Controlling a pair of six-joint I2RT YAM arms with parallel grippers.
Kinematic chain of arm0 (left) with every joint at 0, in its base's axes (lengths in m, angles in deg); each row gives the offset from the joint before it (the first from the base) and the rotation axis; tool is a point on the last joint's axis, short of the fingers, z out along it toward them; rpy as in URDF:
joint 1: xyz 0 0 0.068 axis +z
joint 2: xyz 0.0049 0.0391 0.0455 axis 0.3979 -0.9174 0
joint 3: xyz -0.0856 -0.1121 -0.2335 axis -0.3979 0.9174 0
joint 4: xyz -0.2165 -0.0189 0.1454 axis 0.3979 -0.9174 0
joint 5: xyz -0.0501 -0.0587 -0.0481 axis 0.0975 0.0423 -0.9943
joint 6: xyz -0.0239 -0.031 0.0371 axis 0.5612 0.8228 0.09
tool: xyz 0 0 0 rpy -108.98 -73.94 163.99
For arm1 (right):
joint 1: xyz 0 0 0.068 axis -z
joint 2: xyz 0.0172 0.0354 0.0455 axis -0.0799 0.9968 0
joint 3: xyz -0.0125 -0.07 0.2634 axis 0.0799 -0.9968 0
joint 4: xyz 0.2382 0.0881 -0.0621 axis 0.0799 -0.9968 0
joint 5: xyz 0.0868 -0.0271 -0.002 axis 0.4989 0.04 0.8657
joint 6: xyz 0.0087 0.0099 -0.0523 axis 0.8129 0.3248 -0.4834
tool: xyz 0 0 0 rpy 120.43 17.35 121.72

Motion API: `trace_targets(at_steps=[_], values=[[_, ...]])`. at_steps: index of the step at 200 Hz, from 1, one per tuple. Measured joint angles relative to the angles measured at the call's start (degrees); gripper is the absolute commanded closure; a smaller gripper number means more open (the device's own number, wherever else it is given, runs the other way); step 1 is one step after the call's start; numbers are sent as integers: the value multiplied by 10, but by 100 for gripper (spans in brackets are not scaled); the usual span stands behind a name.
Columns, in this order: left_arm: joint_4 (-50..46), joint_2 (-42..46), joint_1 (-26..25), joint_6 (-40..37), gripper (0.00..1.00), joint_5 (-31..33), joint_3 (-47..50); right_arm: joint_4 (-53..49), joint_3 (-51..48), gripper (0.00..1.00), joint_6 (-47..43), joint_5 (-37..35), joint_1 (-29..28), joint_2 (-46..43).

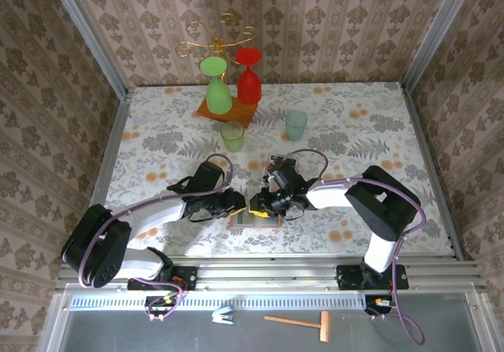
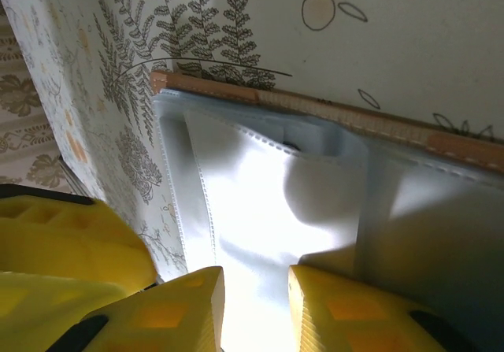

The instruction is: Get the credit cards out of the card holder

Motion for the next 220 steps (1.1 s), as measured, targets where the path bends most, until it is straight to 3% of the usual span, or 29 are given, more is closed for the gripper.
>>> trace_targets(at_steps=[86,142,220], values=[[16,-42,-3,14,71,11,1,19,-9,72,5,4,3,0],[43,-51,-3,25,80,12,10,23,-10,73,7,6,4,0],[94,-62,-3,45,81,1,24,32,-13,73,17,10,4,0]])
